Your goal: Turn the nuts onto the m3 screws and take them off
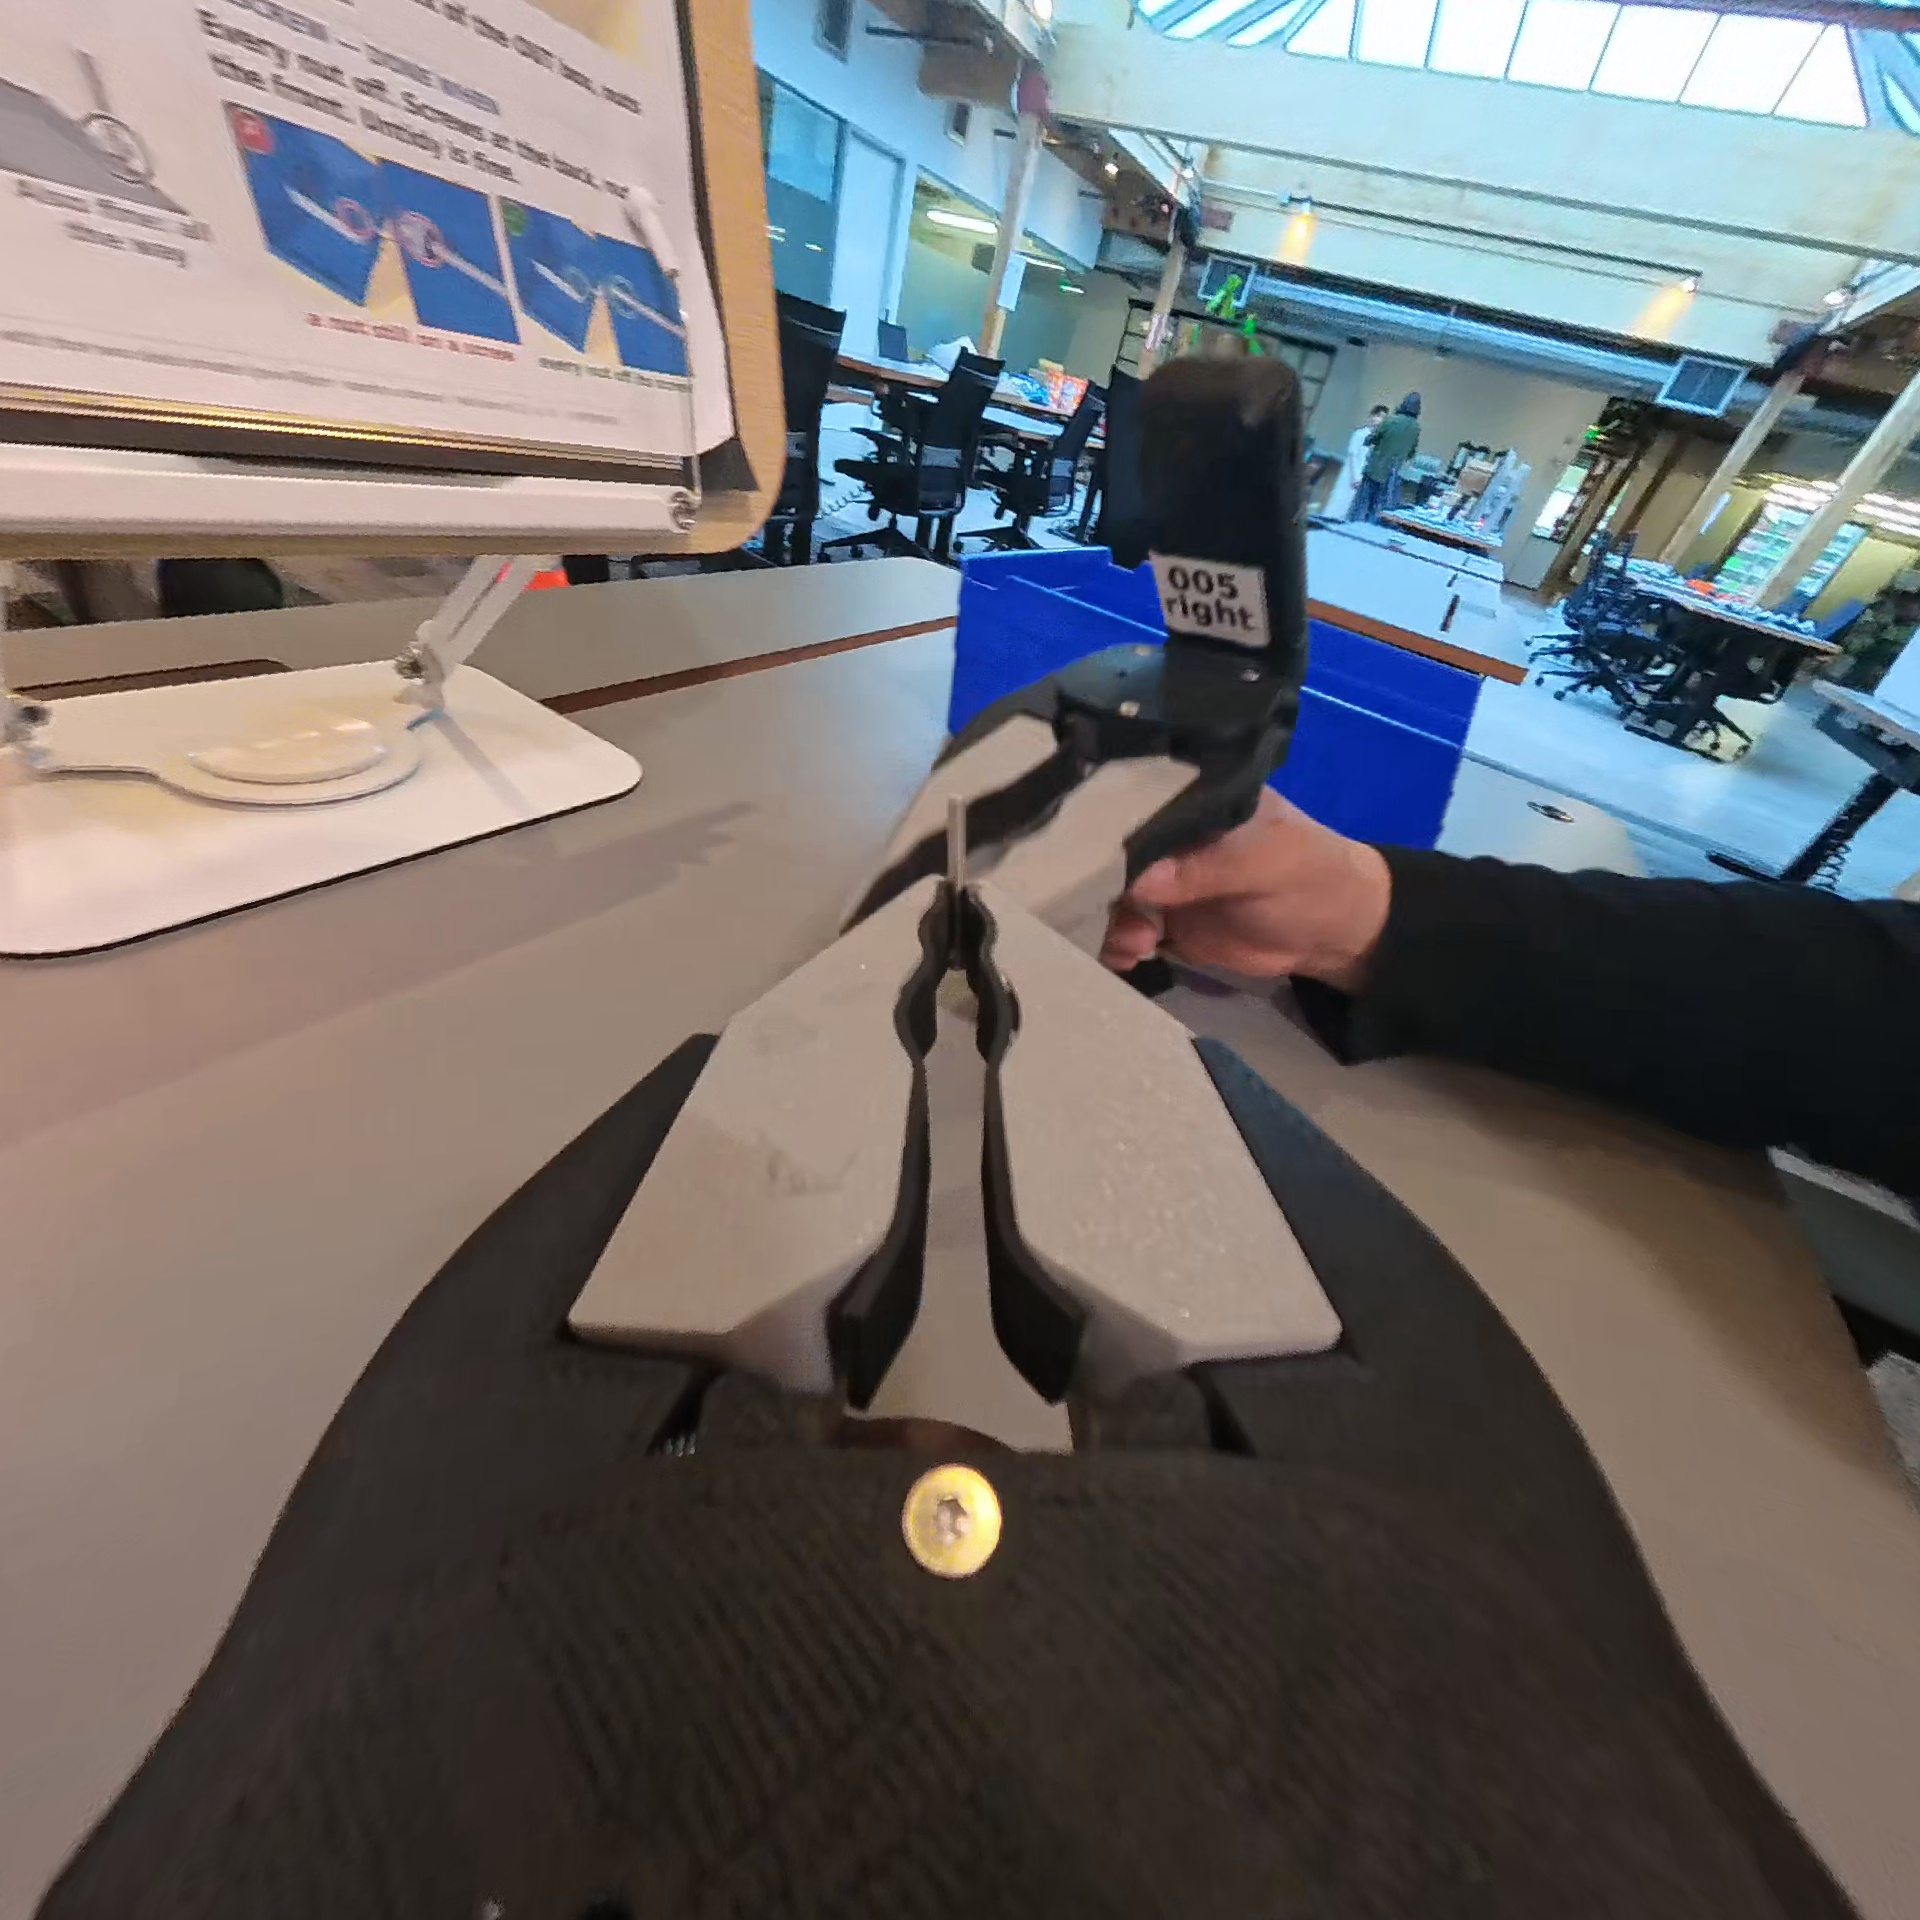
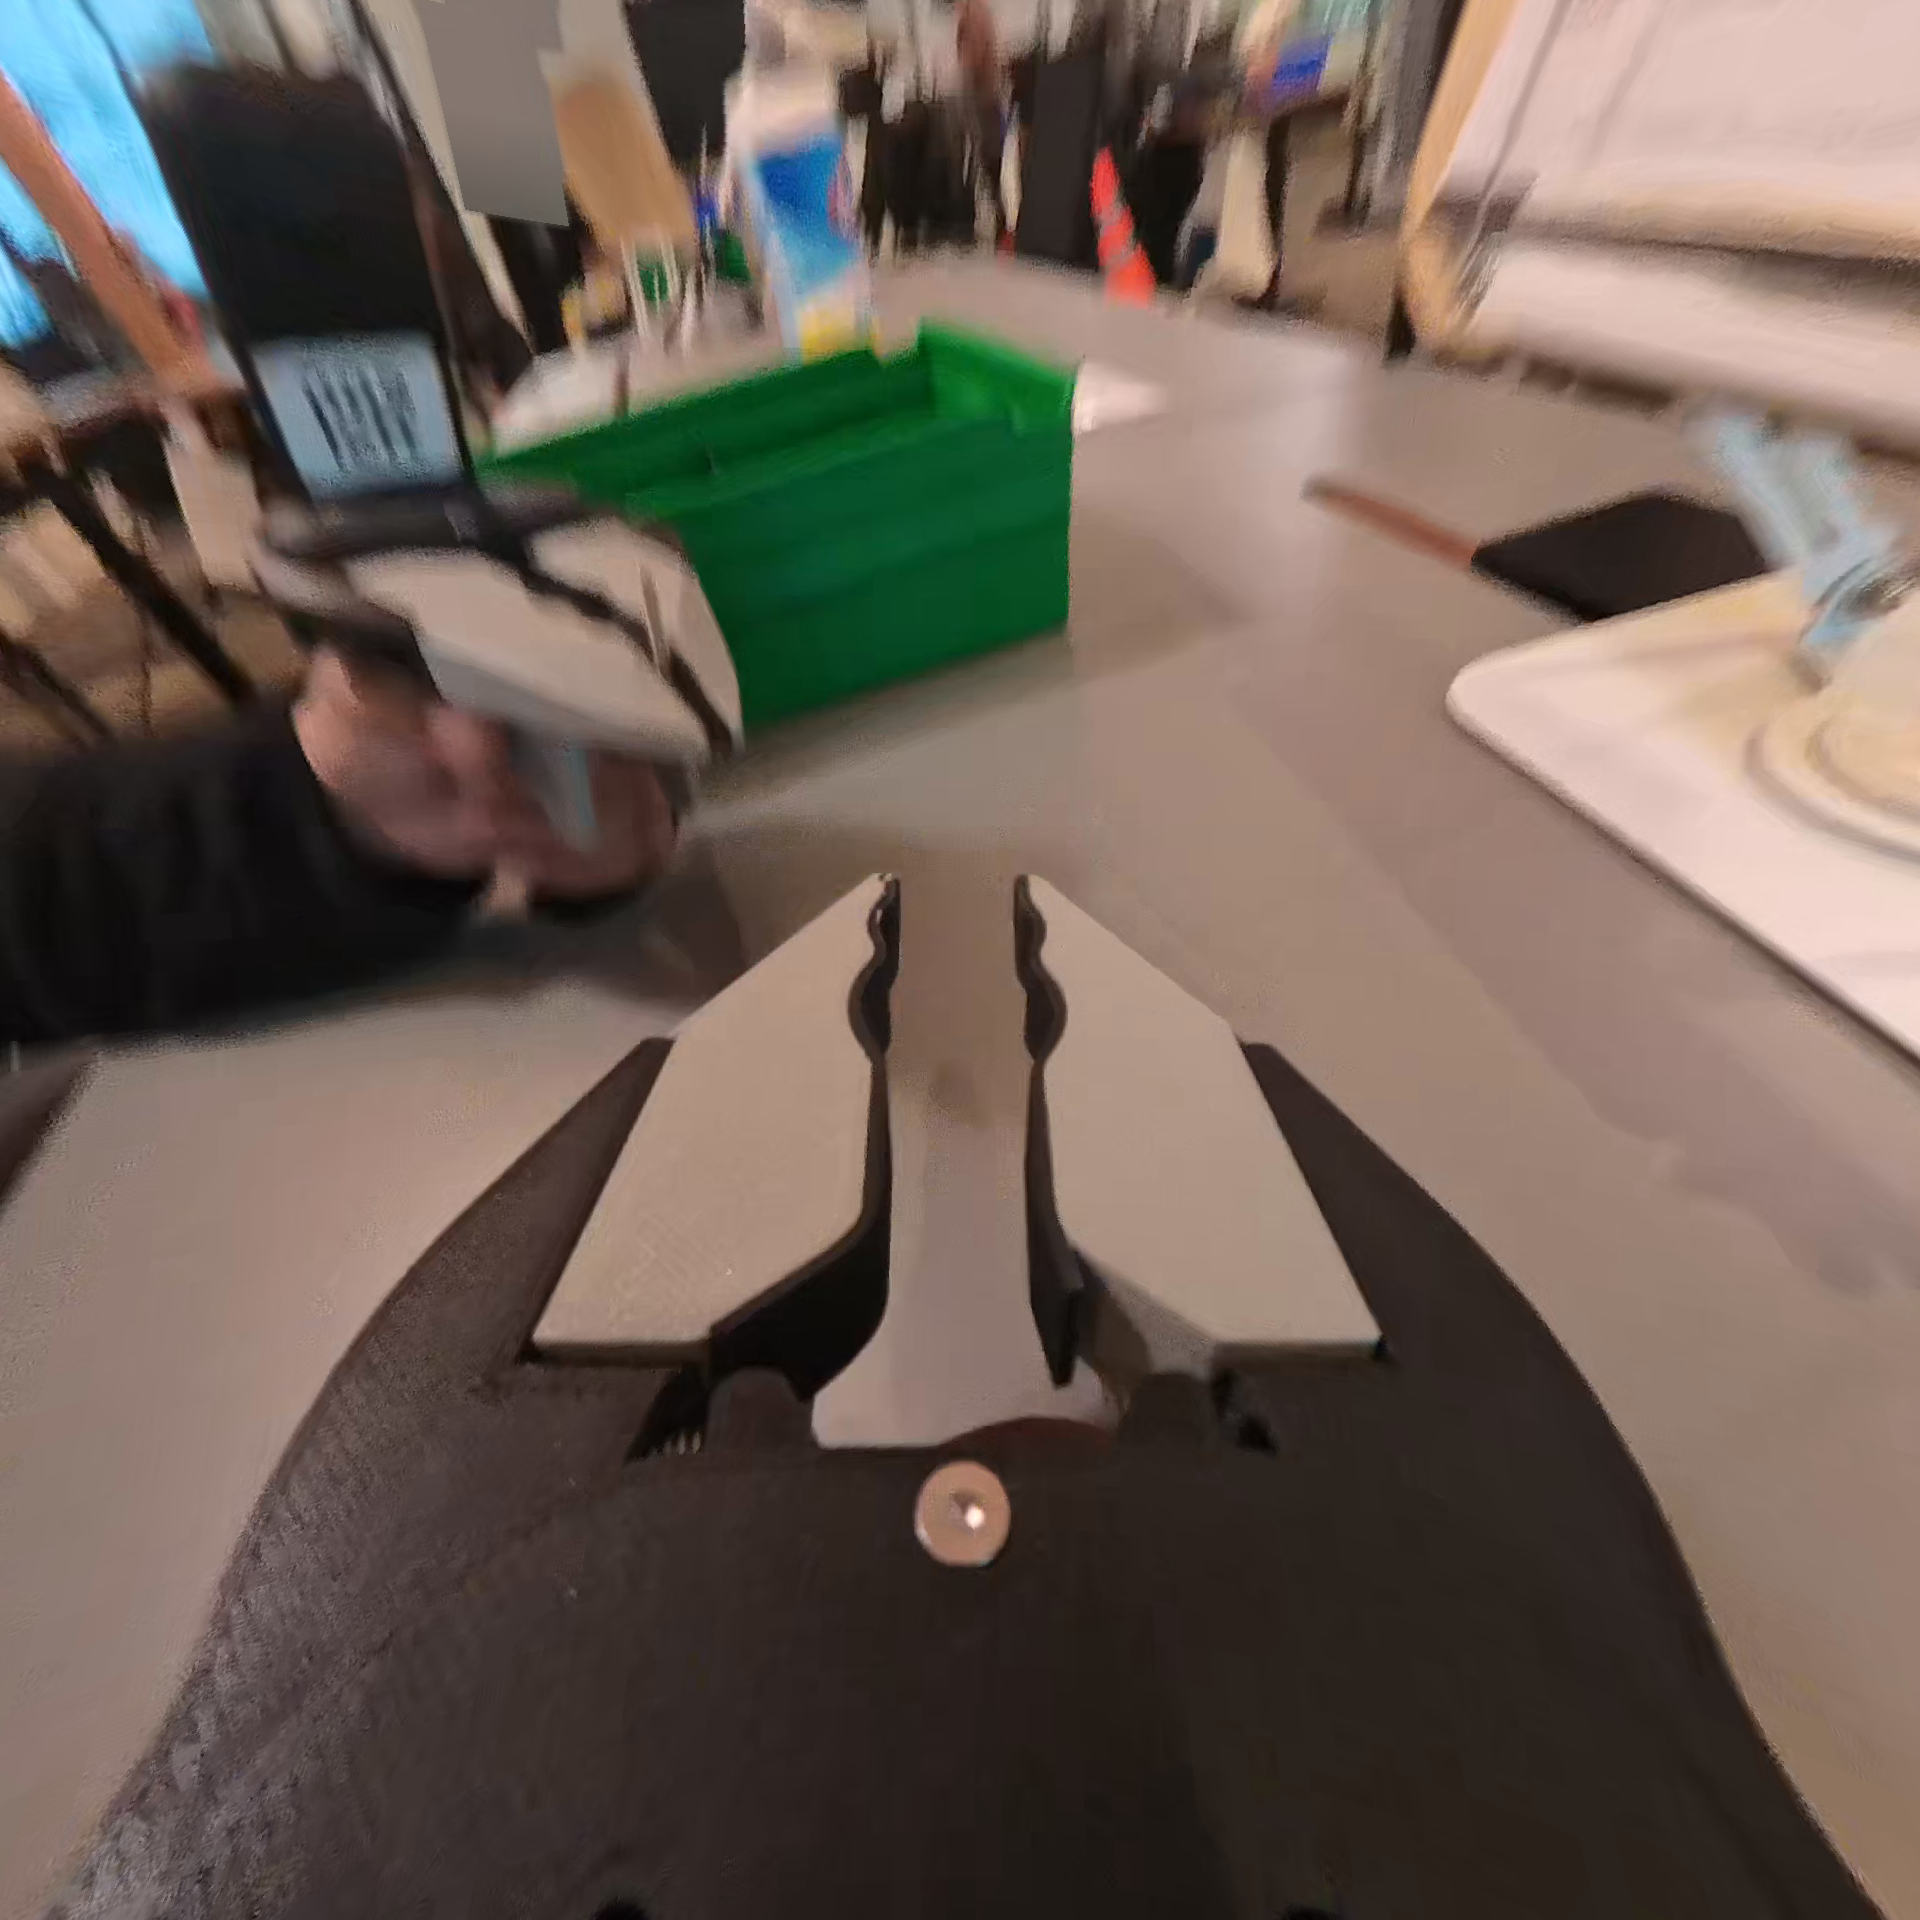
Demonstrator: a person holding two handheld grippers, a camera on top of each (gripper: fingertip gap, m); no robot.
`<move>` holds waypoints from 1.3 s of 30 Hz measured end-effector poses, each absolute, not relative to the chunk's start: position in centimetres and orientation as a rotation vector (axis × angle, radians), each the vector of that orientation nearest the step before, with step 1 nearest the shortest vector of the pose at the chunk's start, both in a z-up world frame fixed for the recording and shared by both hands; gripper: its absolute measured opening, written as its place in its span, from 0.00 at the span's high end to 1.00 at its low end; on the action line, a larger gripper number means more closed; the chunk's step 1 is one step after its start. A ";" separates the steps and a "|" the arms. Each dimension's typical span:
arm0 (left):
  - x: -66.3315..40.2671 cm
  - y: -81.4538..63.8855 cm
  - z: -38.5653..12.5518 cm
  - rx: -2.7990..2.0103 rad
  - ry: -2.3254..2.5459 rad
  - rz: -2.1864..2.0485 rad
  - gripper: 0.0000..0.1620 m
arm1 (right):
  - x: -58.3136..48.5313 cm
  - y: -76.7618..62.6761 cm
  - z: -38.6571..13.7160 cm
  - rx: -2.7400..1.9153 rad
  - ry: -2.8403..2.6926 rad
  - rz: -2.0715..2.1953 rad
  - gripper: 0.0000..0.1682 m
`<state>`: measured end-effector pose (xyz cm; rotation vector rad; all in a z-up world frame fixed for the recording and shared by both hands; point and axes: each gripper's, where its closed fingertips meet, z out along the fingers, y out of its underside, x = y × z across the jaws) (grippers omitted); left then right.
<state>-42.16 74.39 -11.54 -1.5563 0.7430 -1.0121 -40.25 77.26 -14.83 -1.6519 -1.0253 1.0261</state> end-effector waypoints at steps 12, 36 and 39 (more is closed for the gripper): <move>-42.4 75.2 -12.5 -1.606 0.738 -0.957 1.00 | -42.3 79.0 -21.1 -1.750 -1.546 0.818 0.95; -42.1 74.9 -12.4 -1.605 0.740 -0.994 1.00 | -43.3 79.3 -22.8 -1.819 -1.566 0.634 0.94; -41.8 74.7 -12.6 -1.610 0.758 -0.995 1.00 | -43.3 79.4 -22.8 -1.818 -1.572 0.622 0.97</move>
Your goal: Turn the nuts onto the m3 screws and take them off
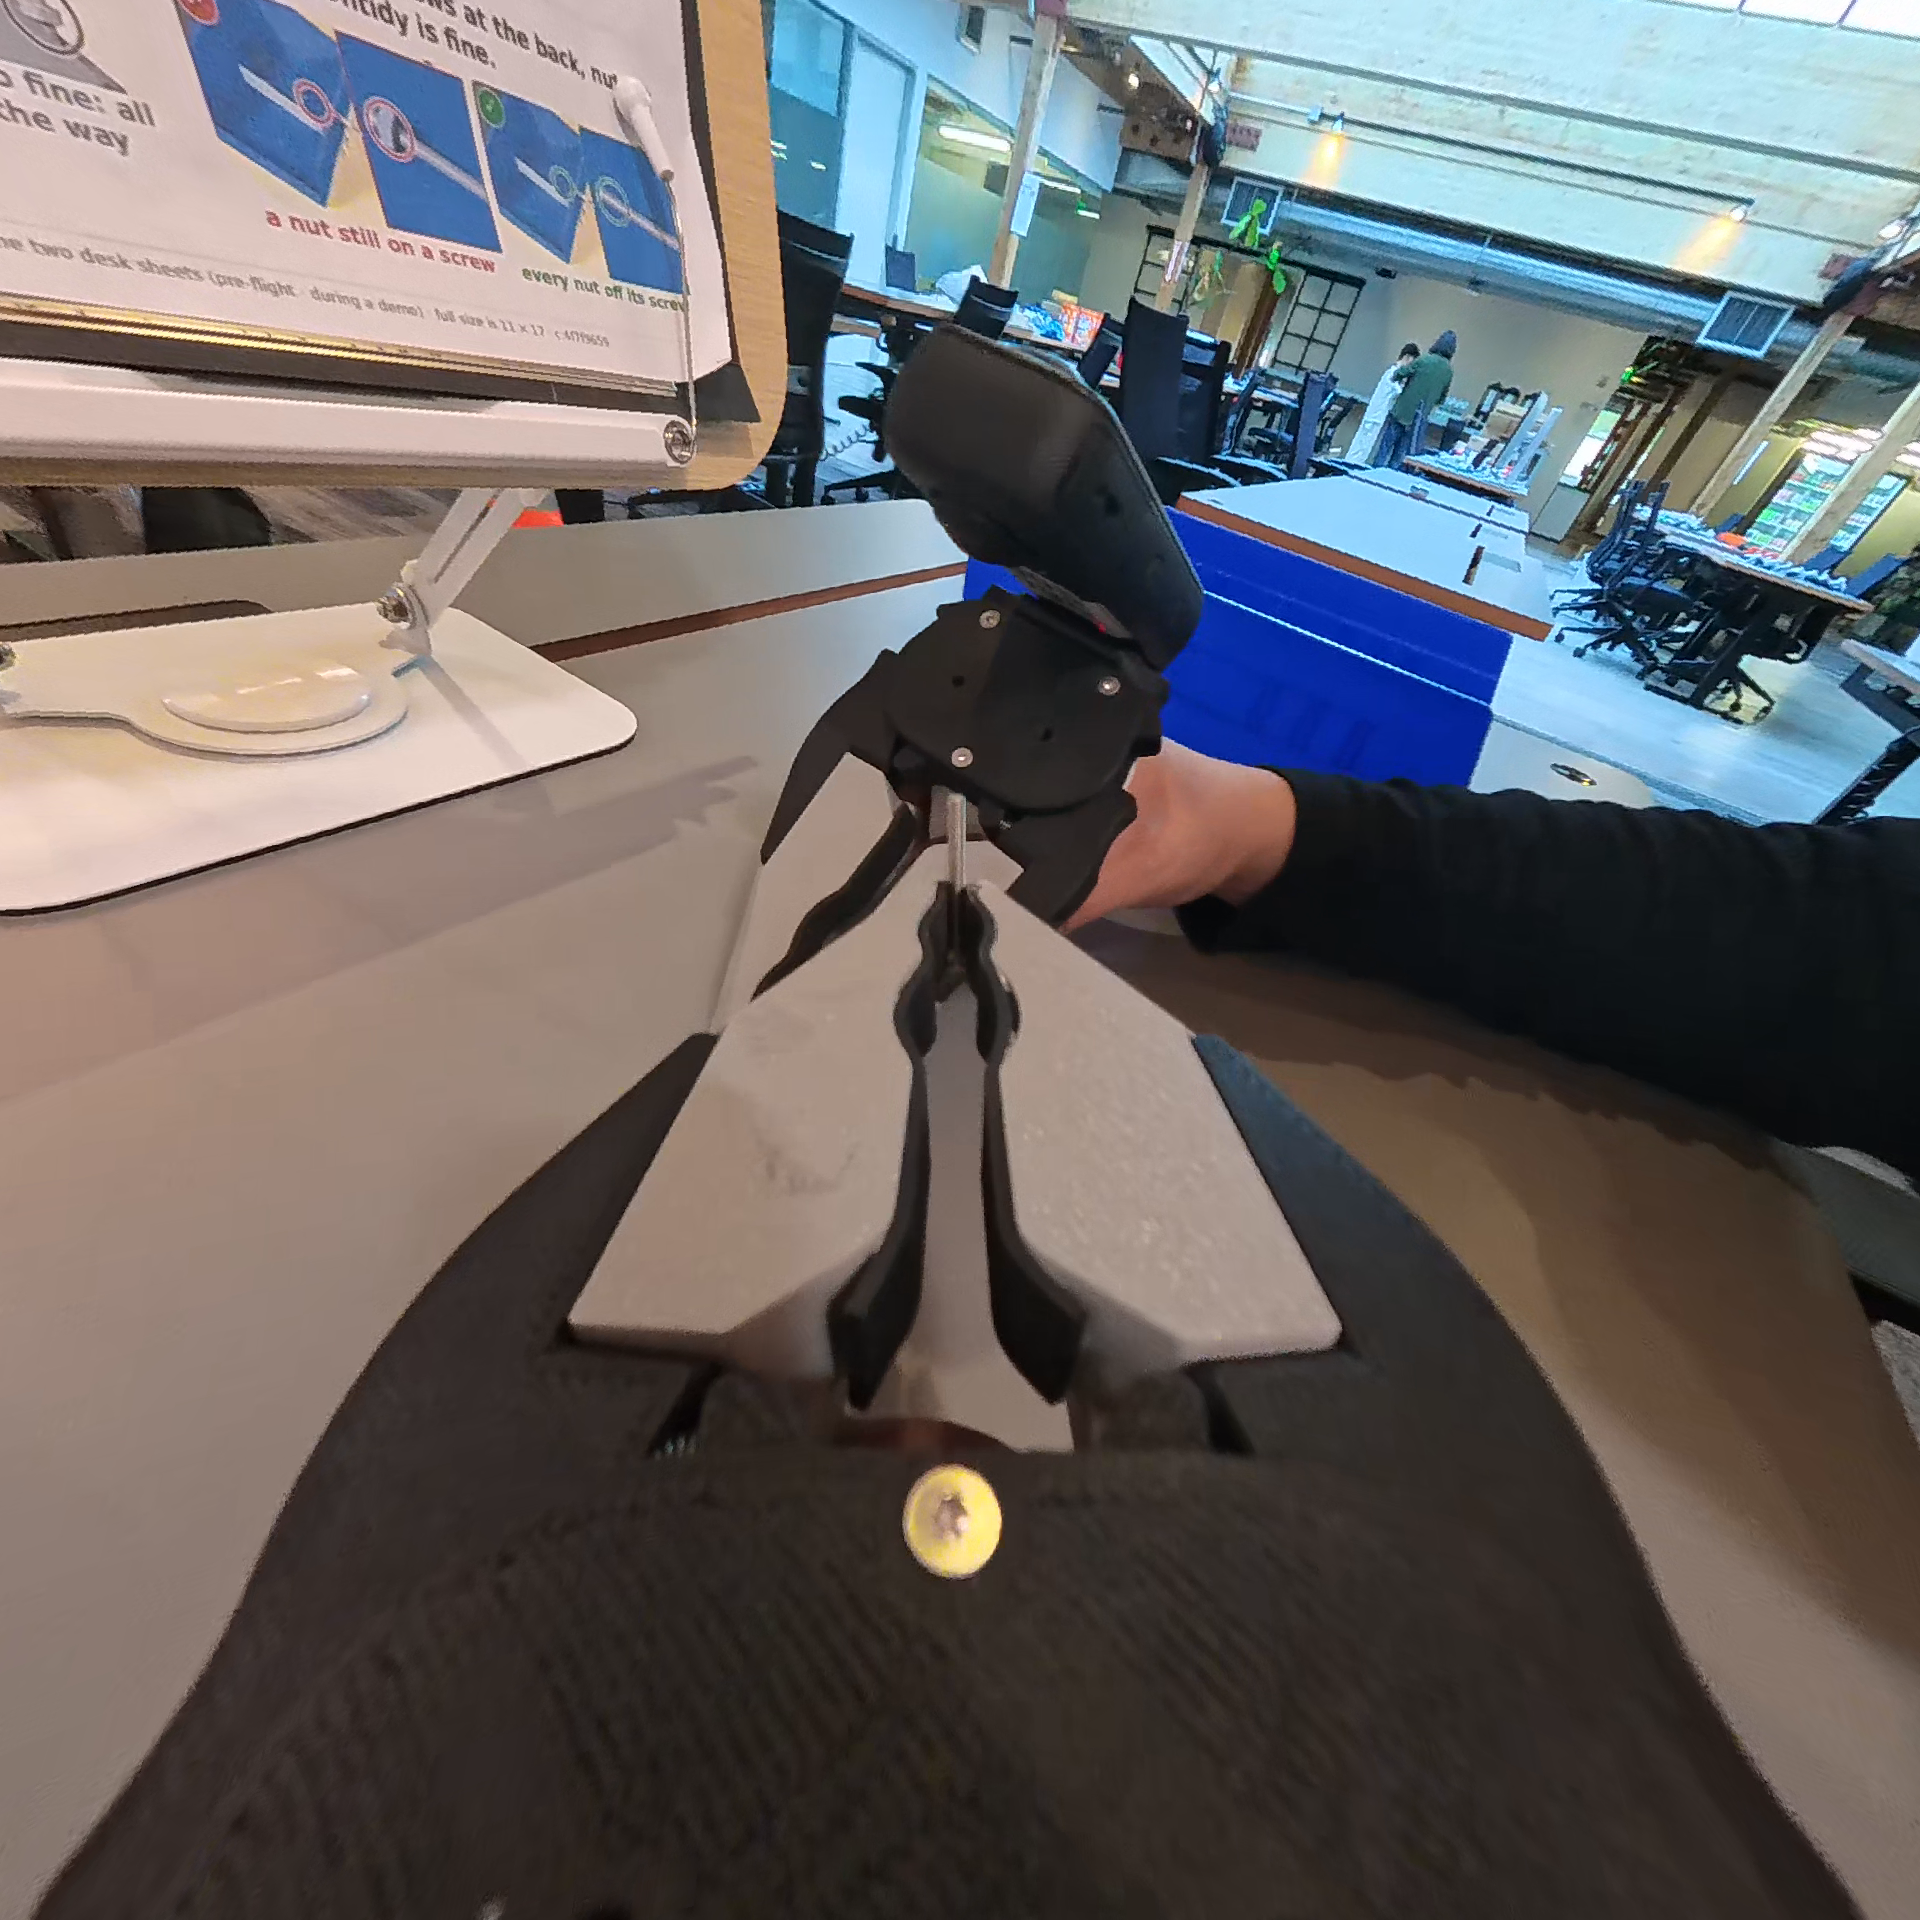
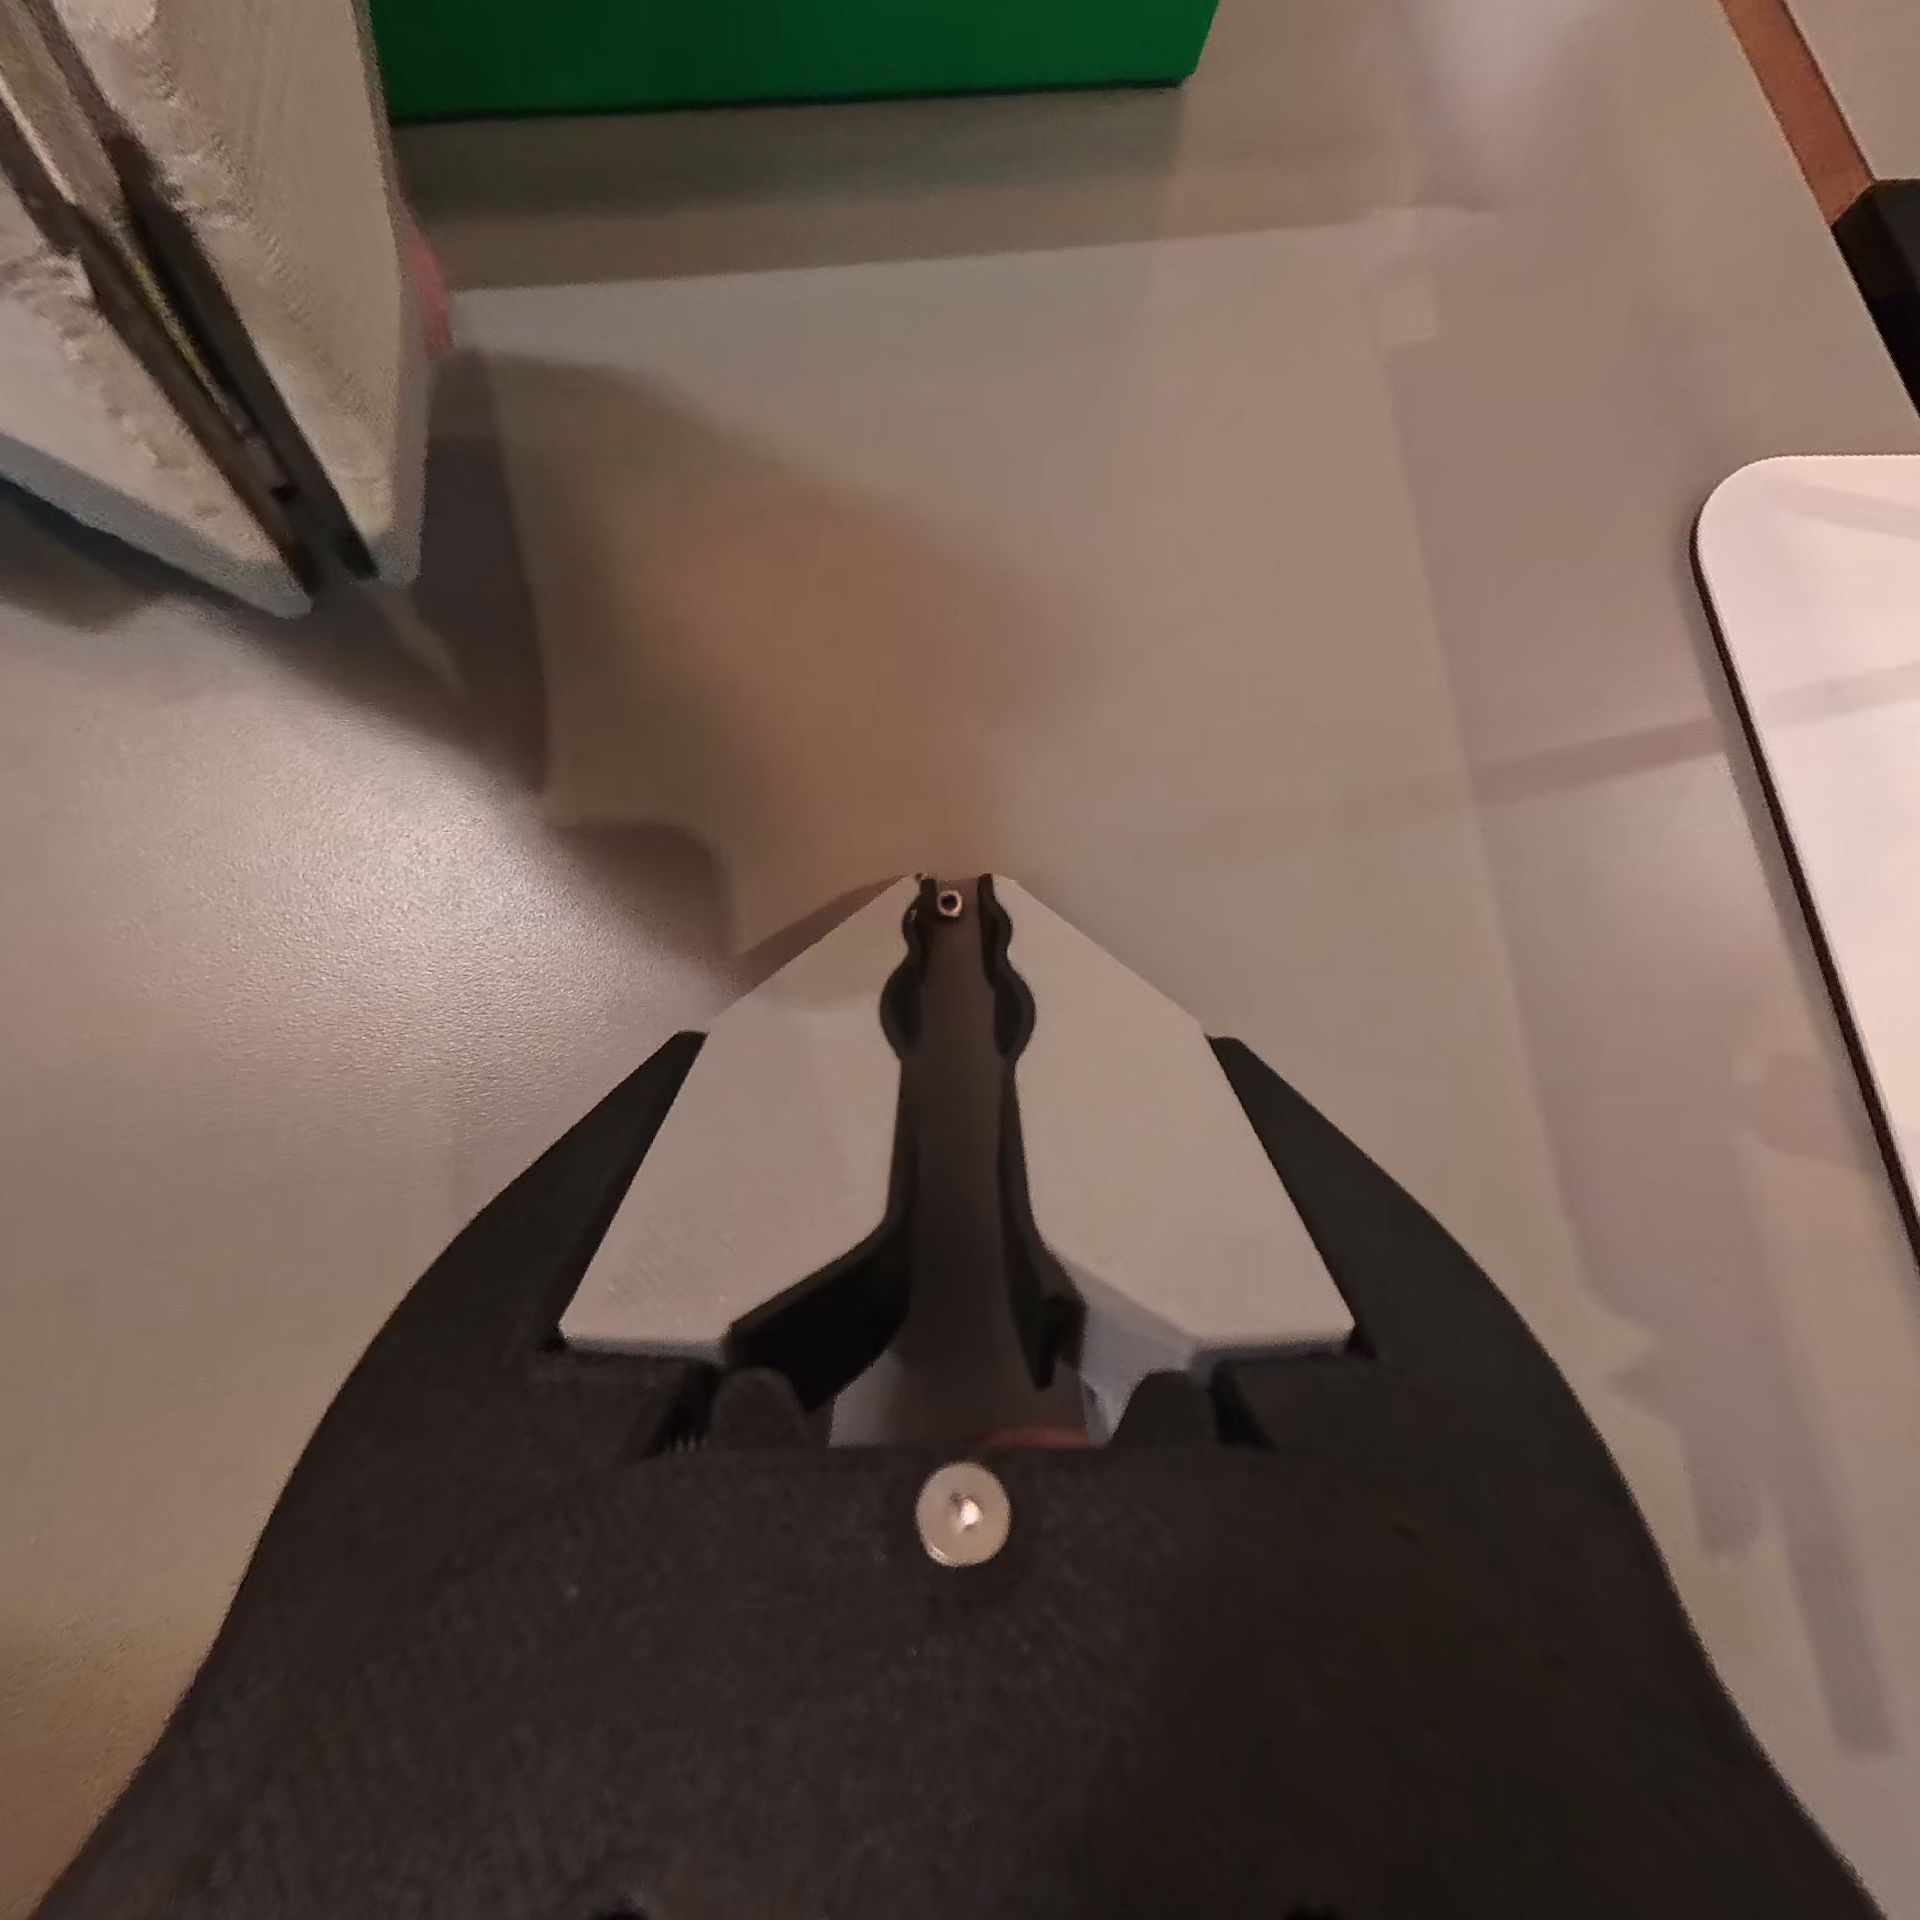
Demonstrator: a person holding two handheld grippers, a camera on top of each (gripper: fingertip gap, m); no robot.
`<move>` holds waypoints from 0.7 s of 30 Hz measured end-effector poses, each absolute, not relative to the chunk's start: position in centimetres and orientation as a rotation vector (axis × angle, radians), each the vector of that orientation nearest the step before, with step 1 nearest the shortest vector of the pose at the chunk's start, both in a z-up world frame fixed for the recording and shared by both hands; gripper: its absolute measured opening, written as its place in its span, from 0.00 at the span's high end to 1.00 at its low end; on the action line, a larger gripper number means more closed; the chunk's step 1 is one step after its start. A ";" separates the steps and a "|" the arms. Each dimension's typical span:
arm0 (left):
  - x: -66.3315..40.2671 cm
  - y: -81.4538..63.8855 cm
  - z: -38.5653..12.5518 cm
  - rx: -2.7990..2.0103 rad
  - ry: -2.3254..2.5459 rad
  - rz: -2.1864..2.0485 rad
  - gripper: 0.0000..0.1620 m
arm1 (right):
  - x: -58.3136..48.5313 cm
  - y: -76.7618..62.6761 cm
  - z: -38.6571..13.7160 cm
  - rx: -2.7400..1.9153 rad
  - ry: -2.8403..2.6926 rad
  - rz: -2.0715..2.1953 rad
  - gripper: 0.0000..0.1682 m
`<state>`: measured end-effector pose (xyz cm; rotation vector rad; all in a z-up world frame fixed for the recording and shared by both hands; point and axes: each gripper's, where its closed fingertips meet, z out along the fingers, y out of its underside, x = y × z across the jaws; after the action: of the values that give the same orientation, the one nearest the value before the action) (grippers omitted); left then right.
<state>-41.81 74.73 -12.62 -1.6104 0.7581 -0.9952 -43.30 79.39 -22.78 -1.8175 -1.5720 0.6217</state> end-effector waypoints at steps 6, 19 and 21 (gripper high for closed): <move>-41.8 74.8 -12.7 -1.614 0.758 -0.999 1.00 | -43.3 79.3 -22.8 -1.807 -1.582 0.609 0.98; -41.8 74.8 -12.9 -1.623 0.760 -1.002 1.00 | -43.4 79.2 -22.8 -1.816 -1.576 0.611 1.00; -41.8 74.8 -12.9 -1.623 0.760 -1.003 1.00 | -43.4 79.1 -22.7 -1.831 -1.567 0.654 1.00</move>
<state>-41.82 74.82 -12.92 -1.6232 0.7596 -1.0028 -43.38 79.07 -22.74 -1.8311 -1.5667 0.6536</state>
